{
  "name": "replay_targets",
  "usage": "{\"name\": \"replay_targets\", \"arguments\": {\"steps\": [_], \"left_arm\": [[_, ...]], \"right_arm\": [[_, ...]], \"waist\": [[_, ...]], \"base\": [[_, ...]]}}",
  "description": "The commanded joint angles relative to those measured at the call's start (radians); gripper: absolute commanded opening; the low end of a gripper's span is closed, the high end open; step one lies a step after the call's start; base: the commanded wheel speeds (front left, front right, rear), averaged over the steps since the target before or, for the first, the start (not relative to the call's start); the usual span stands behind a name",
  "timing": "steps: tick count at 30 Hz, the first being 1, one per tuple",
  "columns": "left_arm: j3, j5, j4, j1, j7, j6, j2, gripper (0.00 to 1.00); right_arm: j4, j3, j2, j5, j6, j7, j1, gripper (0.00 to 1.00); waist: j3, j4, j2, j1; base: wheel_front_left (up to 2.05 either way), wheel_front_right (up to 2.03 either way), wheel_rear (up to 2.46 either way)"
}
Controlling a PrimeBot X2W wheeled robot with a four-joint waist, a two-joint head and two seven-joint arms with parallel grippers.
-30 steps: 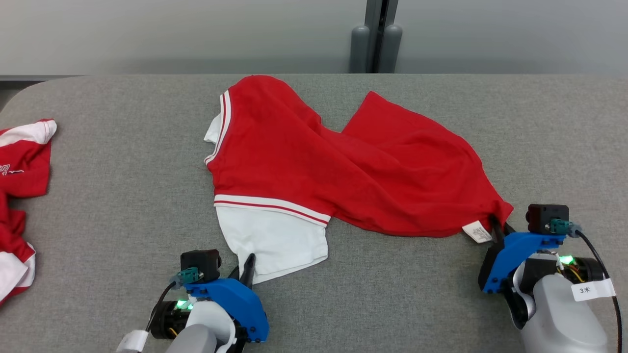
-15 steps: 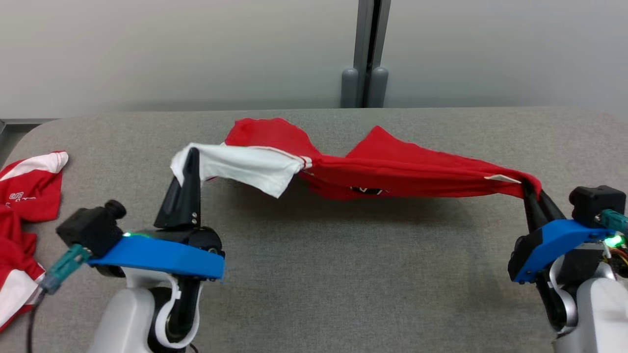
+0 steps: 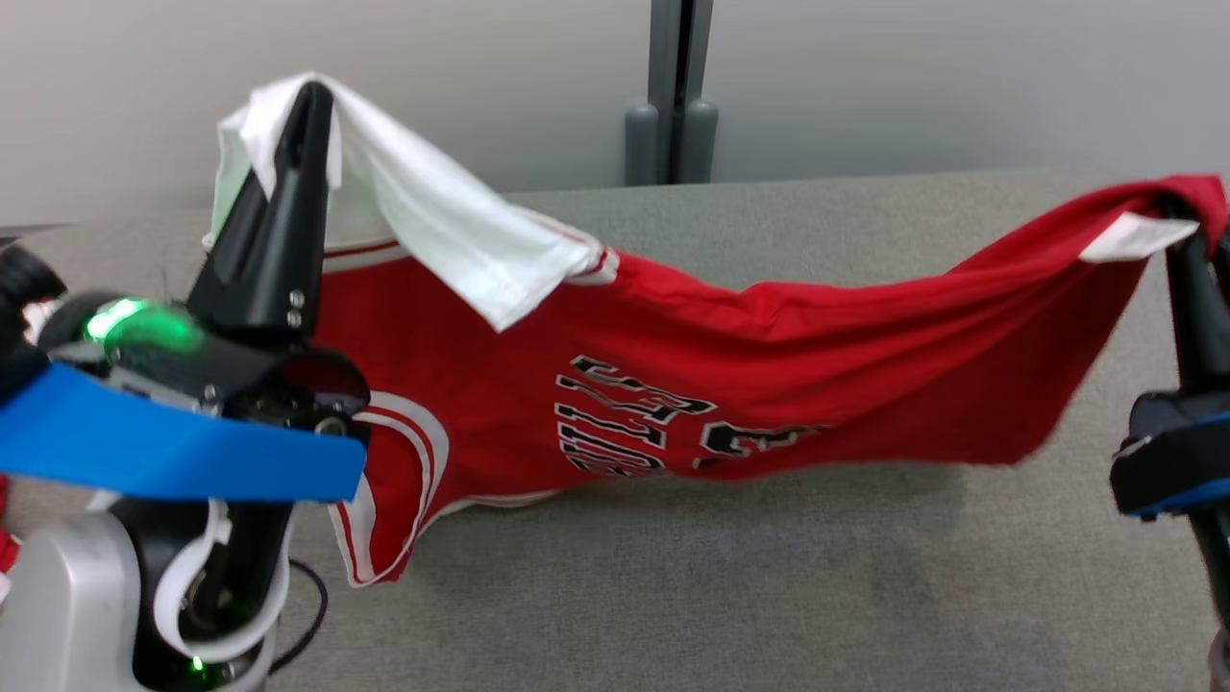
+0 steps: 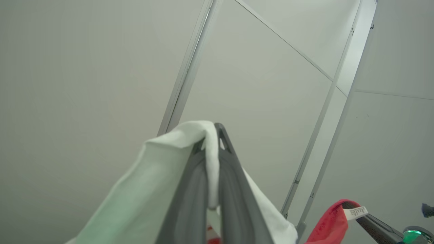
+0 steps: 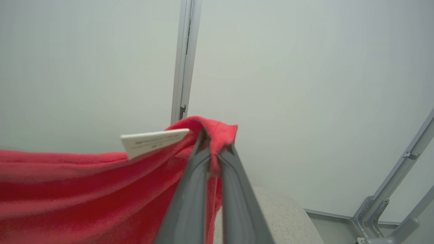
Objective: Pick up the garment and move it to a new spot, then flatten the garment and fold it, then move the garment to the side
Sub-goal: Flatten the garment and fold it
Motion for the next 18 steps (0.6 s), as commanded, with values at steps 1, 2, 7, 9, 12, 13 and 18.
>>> {"name": "replay_targets", "arguments": {"steps": [1, 2, 7, 9, 12, 13, 18], "left_arm": [[-0.003, -0.01, 0.011, -0.046, 0.023, 0.001, 0.007, 0.0], [-0.004, -0.016, 0.029, -0.072, 0.039, -0.001, 0.012, 0.0], [0.009, 0.0, 0.16, -0.238, 0.084, -0.013, 0.048, 0.0], [0.014, 0.008, 0.193, -0.279, 0.085, -0.018, 0.056, 0.0], [0.028, 0.056, 0.313, -0.416, 0.065, -0.037, 0.09, 0.0], [0.032, 0.075, 0.356, -0.465, 0.055, -0.04, 0.1, 0.0], [0.025, 0.213, 0.573, -0.731, -0.04, -0.046, 0.144, 0.0]], "right_arm": [[0.001, 0.004, -0.024, 0.01, 0.0, 0.02, -0.034, 0.0], [0.012, 0.005, -0.039, 0.017, 0.0, 0.029, -0.058, 0.0], [0.181, 0.056, -0.127, 0.084, 0.0, 0.051, -0.229, 0.0], [0.231, 0.073, -0.144, 0.099, 0.0, 0.045, -0.277, 0.0], [0.394, 0.125, -0.18, 0.128, 0.0, 0.012, -0.435, 0.0], [0.447, 0.141, -0.185, 0.139, 0.0, -0.002, -0.492, 0.0], [0.69, 0.135, -0.154, 0.156, 0.0, -0.137, -0.779, 0.0]], "waist": [[0.02, -0.004, -0.0001, 0.0001], [0.032, -0.007, -0.0001, 0.0001], [0.129, -0.043, -0.0001, 0.0001], [0.154, -0.051, -0.0001, 0.0001], [0.223, -0.077, -0.0001, 0.0001], [0.246, -0.087, -0.0001, 0.0001], [0.332, -0.117, -0.0001, 0.0001]], "base": [[0.0, 0.0, 0.0], [0.0, 0.0, 0.0], [0.0, 0.0, 0.0], [0.0, 0.0, 0.0], [0.0, 0.0, 0.0], [0.0, 0.0, 0.0], [0.0, 0.0, 0.0]]}}
